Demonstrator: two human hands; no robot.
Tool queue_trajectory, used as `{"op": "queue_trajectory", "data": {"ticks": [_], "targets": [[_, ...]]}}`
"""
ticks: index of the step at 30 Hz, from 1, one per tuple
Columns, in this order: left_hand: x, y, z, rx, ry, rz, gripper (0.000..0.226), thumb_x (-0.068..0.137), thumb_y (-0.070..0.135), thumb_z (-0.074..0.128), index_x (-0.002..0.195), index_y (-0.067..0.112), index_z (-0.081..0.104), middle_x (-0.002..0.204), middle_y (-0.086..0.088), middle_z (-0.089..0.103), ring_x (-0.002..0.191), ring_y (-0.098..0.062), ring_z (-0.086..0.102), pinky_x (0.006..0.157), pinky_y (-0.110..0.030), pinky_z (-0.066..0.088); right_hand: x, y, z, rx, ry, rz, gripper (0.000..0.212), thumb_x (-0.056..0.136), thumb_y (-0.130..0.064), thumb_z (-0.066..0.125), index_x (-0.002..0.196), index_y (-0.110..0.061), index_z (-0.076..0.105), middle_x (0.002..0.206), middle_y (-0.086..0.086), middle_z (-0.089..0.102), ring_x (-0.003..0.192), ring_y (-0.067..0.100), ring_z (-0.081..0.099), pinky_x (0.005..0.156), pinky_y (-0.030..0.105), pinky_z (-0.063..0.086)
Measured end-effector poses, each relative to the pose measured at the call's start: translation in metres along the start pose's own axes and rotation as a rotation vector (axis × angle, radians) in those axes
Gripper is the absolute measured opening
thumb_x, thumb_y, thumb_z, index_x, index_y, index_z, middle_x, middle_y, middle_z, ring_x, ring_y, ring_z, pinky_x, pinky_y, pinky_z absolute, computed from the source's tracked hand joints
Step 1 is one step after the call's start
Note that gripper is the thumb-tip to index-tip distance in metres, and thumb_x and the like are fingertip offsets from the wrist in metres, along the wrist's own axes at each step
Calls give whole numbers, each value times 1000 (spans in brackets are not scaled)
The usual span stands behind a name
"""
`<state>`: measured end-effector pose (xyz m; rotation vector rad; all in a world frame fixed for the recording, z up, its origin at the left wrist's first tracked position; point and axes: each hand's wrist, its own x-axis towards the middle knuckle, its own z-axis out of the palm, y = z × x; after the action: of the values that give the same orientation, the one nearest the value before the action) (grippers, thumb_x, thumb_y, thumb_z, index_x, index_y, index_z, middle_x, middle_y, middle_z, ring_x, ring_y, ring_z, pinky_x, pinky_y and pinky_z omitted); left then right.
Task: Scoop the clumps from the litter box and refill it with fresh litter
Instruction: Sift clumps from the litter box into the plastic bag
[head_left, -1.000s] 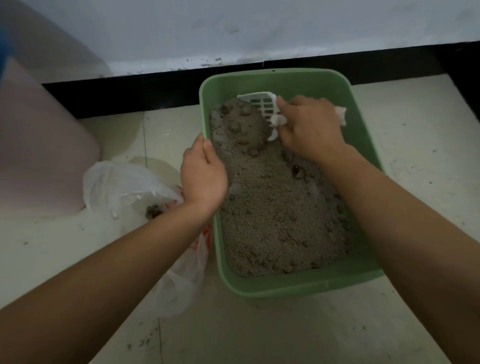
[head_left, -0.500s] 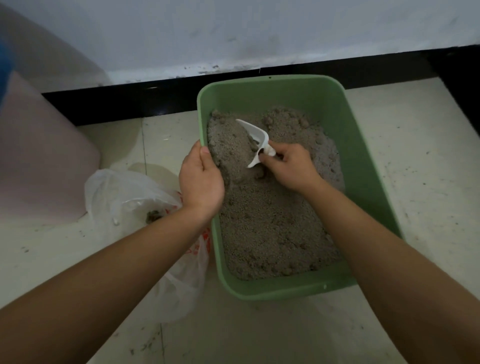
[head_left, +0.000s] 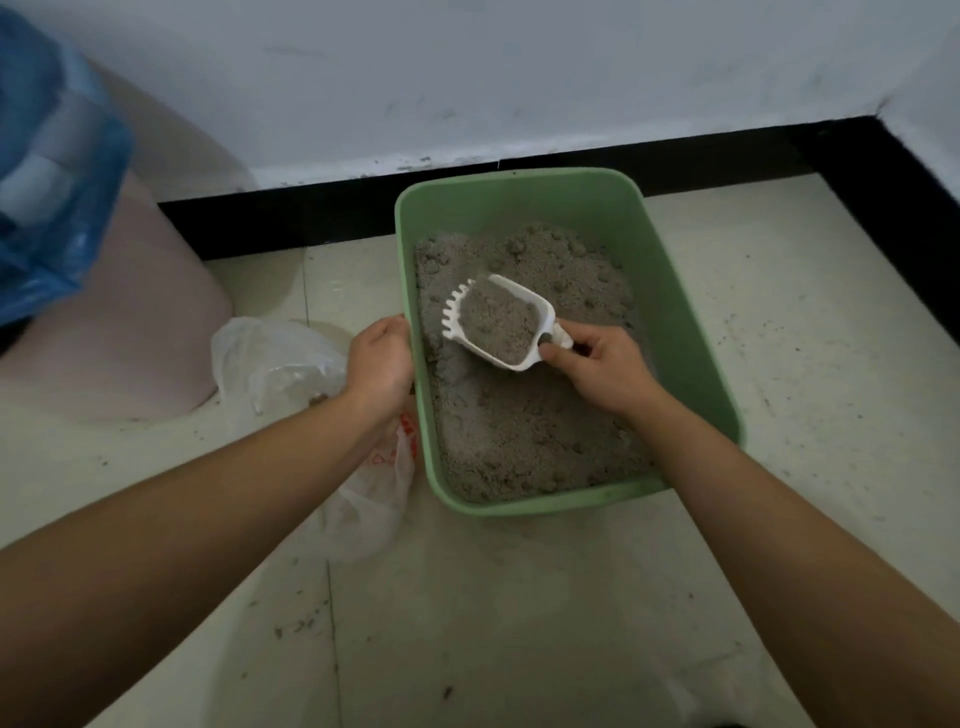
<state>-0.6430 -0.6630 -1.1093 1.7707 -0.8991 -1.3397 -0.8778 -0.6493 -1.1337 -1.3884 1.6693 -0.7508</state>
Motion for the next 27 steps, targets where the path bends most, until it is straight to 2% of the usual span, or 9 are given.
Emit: {"op": "queue_trajectory", "data": {"ticks": [2, 6, 10, 12, 15, 18, 21, 23, 27], "targets": [[-9, 2, -6, 20, -38, -18, 33, 99, 19, 41, 98, 4, 70, 82, -10, 67, 74, -24, 61, 67, -31, 50, -9, -1, -3, -75, 16, -18, 34, 92, -24, 68, 125, -21, 68, 115, -7, 70, 103, 7, 62, 92, 26, 47], [-24, 8, -15, -42, -106, -53, 35, 98, 9, 36, 96, 6, 71, 69, -7, 66, 63, -22, 59, 53, -27, 48, -24, -4, 7, -254, -130, -35, 39, 92, -28, 66, 131, -22, 64, 121, -3, 69, 107, 13, 64, 89, 22, 43], [-31, 10, -22, -29, -174, -51, 36, 97, 6, 36, 92, 4, 72, 75, -12, 65, 69, -25, 57, 65, -37, 48, -29, -10, 4, -174, -65, -37, 38, 92, -27, 67, 129, -23, 65, 115, -3, 71, 103, 12, 64, 88, 26, 46], [-32, 10, -23, -22, -179, -55, 36, 97, 6, 36, 93, 3, 72, 77, -12, 67, 71, -26, 58, 67, -38, 49, -30, -13, 3, -239, -108, -41, 42, 92, -28, 66, 133, -22, 62, 110, -3, 71, 95, 8, 62, 82, 21, 42], [-36, 12, -23, -11, -195, -61, 38, 98, 6, 34, 97, 1, 72, 80, -12, 68, 73, -25, 60, 69, -37, 51, -31, -16, 0, -201, -74, -49, 41, 92, -28, 66, 133, -22, 62, 114, -3, 71, 102, 9, 62, 85, 22, 42], [-38, 13, -23, -10, -195, -58, 38, 98, 6, 34, 99, 0, 71, 81, -12, 69, 73, -24, 62, 70, -36, 53, -33, -19, -2, -273, -108, -60, 39, 93, -27, 65, 132, -25, 63, 101, -4, 71, 91, 10, 61, 81, 24, 43], [-40, 15, -23, -20, -196, -57, 37, 98, 5, 35, 95, 1, 71, 79, -11, 70, 74, -25, 62, 74, -37, 55, -35, -21, -1, -217, -86, -57, 39, 93, -27, 65, 131, -25, 63, 108, -6, 72, 94, 5, 61, 84, 22, 42], [-42, 15, -24, -14, -198, -52, 36, 99, 6, 34, 94, 2, 70, 83, -12, 70, 78, -26, 63, 82, -41, 55, -35, -23, 0, -231, -101, -61, 38, 93, -26, 65, 131, -23, 63, 104, -5, 72, 86, 1, 60, 83, 22, 42], [-40, 15, -27, 10, -217, -76, 34, 98, 12, 38, 97, 1, 71, 94, -17, 69, 85, -30, 62, 92, -51, 52, -34, -24, 1, -208, -45, -69, 40, 91, -28, 66, 131, -25, 63, 113, -4, 72, 99, 9, 64, 87, 25, 47]]}}
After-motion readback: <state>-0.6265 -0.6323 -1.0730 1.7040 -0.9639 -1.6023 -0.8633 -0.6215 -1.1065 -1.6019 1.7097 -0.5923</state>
